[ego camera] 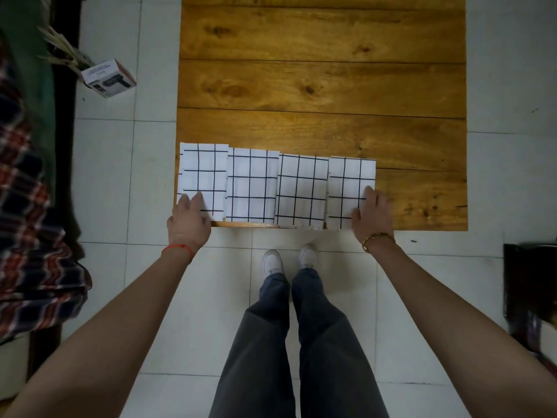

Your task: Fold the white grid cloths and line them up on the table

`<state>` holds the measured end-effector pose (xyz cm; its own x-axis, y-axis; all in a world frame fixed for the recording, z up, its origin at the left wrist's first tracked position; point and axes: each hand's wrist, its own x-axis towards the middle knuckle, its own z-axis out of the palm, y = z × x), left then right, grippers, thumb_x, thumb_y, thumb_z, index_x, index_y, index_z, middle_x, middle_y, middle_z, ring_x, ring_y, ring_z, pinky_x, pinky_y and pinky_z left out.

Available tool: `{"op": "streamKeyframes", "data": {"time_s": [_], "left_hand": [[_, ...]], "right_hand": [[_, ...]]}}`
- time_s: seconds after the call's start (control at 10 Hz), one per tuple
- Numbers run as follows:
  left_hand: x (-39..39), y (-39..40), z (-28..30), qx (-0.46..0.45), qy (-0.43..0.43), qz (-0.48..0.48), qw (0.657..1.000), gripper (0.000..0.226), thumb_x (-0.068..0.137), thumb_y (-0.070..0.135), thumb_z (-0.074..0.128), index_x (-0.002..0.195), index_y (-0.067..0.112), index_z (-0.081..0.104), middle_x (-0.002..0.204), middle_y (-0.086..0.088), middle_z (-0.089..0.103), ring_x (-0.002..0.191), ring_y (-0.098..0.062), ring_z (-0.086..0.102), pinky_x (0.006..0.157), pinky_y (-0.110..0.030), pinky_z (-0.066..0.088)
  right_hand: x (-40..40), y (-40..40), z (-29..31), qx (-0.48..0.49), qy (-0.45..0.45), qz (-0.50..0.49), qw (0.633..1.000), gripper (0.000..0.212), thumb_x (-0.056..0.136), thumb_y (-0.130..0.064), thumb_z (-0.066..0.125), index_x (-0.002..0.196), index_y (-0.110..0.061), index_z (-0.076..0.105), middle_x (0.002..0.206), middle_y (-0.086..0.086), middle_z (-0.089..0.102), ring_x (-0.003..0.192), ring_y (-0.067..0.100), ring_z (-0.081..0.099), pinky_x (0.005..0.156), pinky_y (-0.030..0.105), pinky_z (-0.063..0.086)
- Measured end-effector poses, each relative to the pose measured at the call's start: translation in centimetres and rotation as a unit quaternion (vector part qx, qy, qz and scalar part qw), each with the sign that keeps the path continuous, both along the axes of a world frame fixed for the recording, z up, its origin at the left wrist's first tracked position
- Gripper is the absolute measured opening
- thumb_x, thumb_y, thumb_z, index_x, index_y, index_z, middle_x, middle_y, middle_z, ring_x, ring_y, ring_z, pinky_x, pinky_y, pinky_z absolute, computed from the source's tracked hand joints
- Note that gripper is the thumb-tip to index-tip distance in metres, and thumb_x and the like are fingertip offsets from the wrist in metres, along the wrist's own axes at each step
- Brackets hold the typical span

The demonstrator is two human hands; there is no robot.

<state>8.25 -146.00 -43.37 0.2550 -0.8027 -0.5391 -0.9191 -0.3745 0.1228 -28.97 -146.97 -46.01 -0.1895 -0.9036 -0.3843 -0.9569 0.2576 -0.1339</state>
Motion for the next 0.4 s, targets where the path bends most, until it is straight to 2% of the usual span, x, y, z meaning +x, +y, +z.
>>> {"op": "streamKeyframes", "data": {"time_s": [0.2,0.3,0.4], "left_hand": [[0.1,0.0,1.0,-0.01,0.008,-0.022,1.0,0.058,0.092,0.015,0.053,0.145,0.014,0.032,0.152,-0.015,0.028,0.132,-0.036,0.035,0.104,-0.051,0.035],[-0.4,-0.4,3.2,-0.033,0.002,-0.049,0.998,0.062,0.092,0.018,0.055,0.149,0.014,0.028,0.154,-0.015,0.025,0.137,-0.034,0.03,0.108,-0.048,0.031],[-0.8,-0.8,5.4,-0.068,-0.004,-0.086,0.994,0.062,0.094,0.019,0.053,0.15,0.013,0.027,0.155,-0.015,0.025,0.14,-0.032,0.027,0.112,-0.047,0.028]], "right_hand": [[1.3,-0.4,1.8,-0.025,0.009,-0.022,0.999,0.042,0.088,-0.018,0.046,0.128,-0.006,0.037,0.129,0.017,0.041,0.114,0.034,0.042,0.095,0.043,0.042],[2.6,-1.0,3.9,-0.024,-0.01,0.008,1.0,0.052,0.092,-0.019,0.045,0.139,-0.008,0.029,0.141,0.015,0.034,0.126,0.032,0.035,0.105,0.041,0.033],[4.2,-2.0,5.8,-0.045,-0.041,0.038,0.997,0.056,0.094,-0.024,0.045,0.144,-0.008,0.026,0.146,0.013,0.032,0.133,0.029,0.03,0.108,0.041,0.031]]}}
